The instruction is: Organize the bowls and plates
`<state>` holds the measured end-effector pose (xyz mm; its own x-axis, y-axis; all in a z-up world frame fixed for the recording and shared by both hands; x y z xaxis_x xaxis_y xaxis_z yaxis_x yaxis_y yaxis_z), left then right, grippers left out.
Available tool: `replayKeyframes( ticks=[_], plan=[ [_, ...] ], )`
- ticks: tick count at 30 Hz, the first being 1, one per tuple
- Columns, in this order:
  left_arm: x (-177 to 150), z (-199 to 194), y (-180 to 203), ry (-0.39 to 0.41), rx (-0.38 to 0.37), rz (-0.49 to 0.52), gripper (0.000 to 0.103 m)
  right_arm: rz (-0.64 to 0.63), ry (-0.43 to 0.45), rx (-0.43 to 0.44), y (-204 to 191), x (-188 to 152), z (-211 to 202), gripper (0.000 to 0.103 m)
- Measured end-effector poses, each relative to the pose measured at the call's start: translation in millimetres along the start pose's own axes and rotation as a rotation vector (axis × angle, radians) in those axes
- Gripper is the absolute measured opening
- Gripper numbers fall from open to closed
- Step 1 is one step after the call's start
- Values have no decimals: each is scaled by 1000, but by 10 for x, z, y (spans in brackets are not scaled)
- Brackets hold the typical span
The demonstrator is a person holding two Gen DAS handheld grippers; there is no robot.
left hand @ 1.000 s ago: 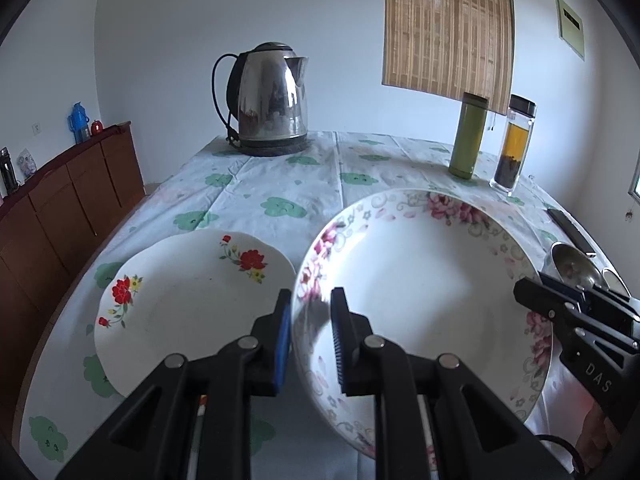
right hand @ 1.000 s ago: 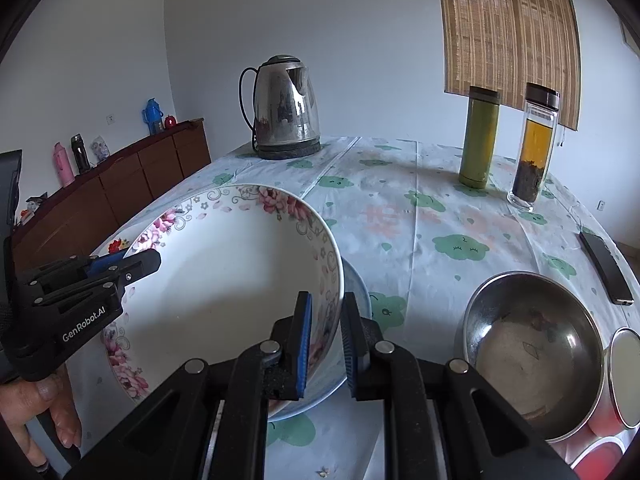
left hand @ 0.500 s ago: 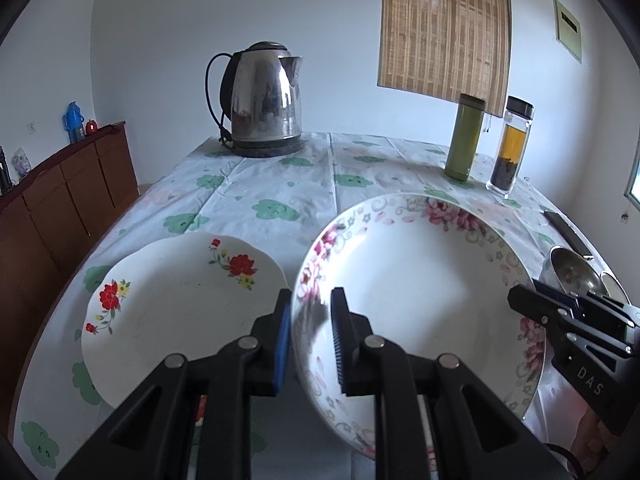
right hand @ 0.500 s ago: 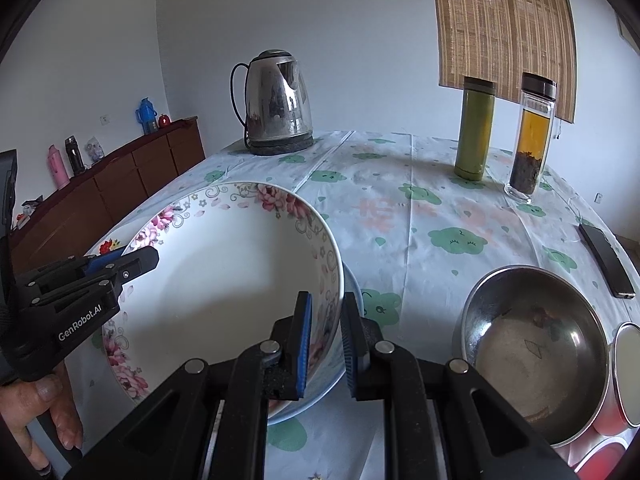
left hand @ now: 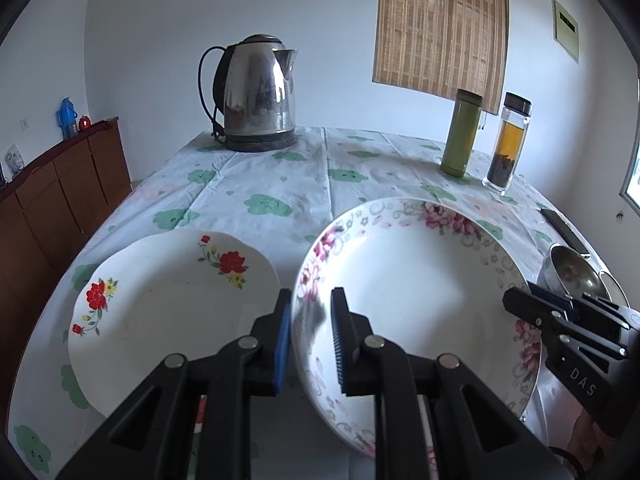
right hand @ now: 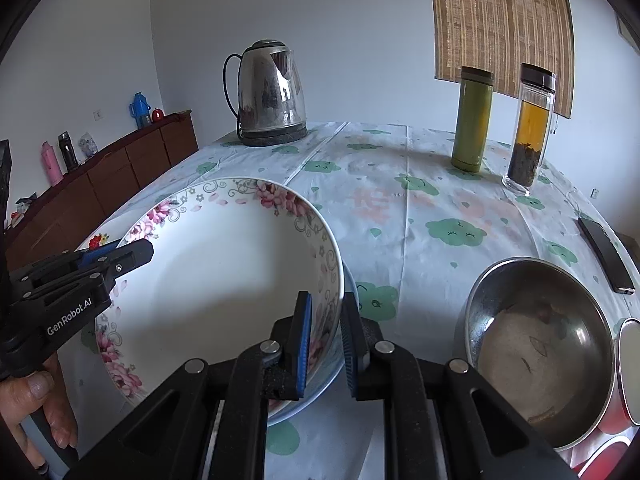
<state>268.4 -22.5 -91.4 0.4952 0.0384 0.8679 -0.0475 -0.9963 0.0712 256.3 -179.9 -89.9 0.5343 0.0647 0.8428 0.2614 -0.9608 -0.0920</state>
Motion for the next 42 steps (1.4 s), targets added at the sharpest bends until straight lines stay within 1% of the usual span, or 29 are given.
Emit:
replayKeyframes(
  ticks=[33,42],
  plan=[
    [-85,132,40,-47,-2,26,15,-24,-23,-43,45,-64,88,16],
    [-87,140,96,-72,28,87,15,-39,-26,-57,48,-65,91,16]
  ],
)
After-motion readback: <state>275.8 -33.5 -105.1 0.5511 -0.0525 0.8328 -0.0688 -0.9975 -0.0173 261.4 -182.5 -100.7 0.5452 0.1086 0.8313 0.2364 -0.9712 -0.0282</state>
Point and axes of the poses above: each gripper's, at about its wrist camera, not at the fingertips, and z roughly the way its jaws point, y to its right, x to its top, the point moved 6 cm from there along z, roughly the way its jaws point, and after that the axes turned 9 degrees about y, right-handed, at the moved point
